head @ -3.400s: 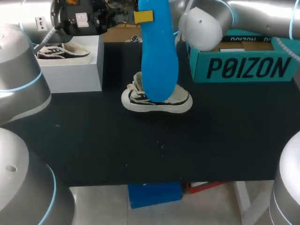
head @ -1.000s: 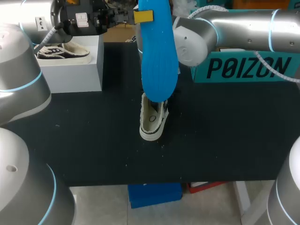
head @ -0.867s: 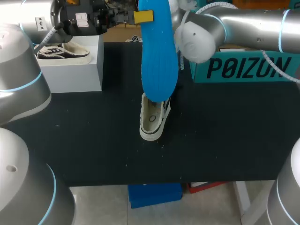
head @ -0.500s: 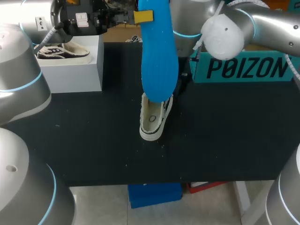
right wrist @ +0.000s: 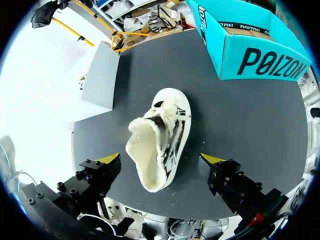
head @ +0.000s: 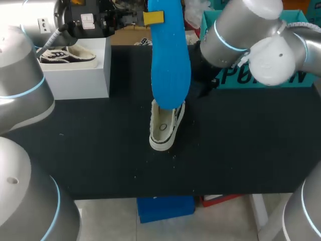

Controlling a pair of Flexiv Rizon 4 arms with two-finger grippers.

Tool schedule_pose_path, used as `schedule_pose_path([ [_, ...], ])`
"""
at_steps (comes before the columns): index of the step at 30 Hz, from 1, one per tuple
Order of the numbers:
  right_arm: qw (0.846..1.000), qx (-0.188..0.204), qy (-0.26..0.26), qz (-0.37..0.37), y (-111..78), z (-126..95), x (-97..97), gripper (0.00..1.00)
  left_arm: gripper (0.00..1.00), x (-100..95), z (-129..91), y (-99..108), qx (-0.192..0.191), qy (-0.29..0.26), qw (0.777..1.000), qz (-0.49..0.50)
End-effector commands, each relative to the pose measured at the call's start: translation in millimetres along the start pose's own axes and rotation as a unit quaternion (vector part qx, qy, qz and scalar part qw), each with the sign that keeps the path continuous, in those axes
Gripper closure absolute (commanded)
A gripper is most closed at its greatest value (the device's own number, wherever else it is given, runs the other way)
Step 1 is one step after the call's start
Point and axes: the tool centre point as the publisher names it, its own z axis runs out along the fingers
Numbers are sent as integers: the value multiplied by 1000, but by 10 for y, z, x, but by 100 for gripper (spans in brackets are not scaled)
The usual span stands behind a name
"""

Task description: Take the shoe out of the shoebox, open the shoe tongue, remove and reinsert the insole, then place the shoe into the shoebox

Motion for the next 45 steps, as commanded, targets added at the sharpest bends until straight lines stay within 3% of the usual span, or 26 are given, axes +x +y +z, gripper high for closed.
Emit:
schedule_pose_path([
  [1,998,-1,55,0,-14,10,-38,0,100,-5,4,10,0,0,1000,1],
  [4,995,-3,98,18,-34,-8,-52,0,100,-5,4,10,0,0,1000,1],
  [23,970,-46,232,57,73,-198,47,0,100,-5,4,10,0,0,1000,1],
  [45,907,-88,402,88,76,-307,47,0,100,-5,4,10,0,0,1000,1],
])
